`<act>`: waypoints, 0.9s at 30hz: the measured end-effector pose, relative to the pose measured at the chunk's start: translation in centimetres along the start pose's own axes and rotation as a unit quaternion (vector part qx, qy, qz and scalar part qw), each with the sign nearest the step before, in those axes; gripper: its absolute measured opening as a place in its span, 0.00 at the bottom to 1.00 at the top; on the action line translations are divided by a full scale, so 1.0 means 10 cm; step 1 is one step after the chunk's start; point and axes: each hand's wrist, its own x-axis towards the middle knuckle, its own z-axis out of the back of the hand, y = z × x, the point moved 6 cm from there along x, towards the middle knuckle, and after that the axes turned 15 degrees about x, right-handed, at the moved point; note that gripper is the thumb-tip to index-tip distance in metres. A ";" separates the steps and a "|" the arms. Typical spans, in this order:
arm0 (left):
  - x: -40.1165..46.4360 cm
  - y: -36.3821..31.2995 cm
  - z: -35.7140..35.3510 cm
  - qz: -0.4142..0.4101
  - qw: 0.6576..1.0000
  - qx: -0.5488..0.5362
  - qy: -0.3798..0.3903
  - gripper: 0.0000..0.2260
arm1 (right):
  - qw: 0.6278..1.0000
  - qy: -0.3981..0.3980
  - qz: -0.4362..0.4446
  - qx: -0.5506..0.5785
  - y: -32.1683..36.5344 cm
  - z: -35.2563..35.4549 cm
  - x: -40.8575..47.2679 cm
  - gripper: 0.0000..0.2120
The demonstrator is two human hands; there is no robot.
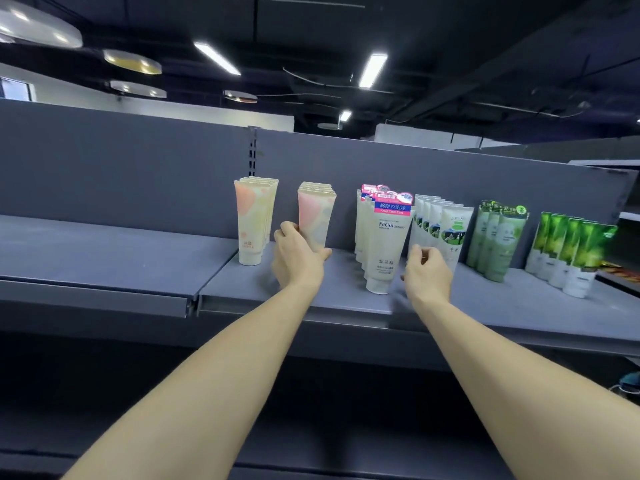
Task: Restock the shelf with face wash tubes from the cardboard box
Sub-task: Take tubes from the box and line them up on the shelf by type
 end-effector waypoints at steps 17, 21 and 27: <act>-0.41 0.09 0.14 0.012 0.998 0.056 0.006 0.27 | 0.997 0.051 -0.014 0.047 0.02 0.23 -0.28 0.14; -0.75 0.04 0.21 0.002 0.996 0.085 0.004 0.14 | 0.995 0.083 -0.010 0.057 0.03 0.44 -0.44 0.16; -1.56 -0.17 0.21 0.010 0.996 0.085 0.018 0.07 | 0.990 0.129 -0.029 0.058 -0.18 0.97 -0.73 0.16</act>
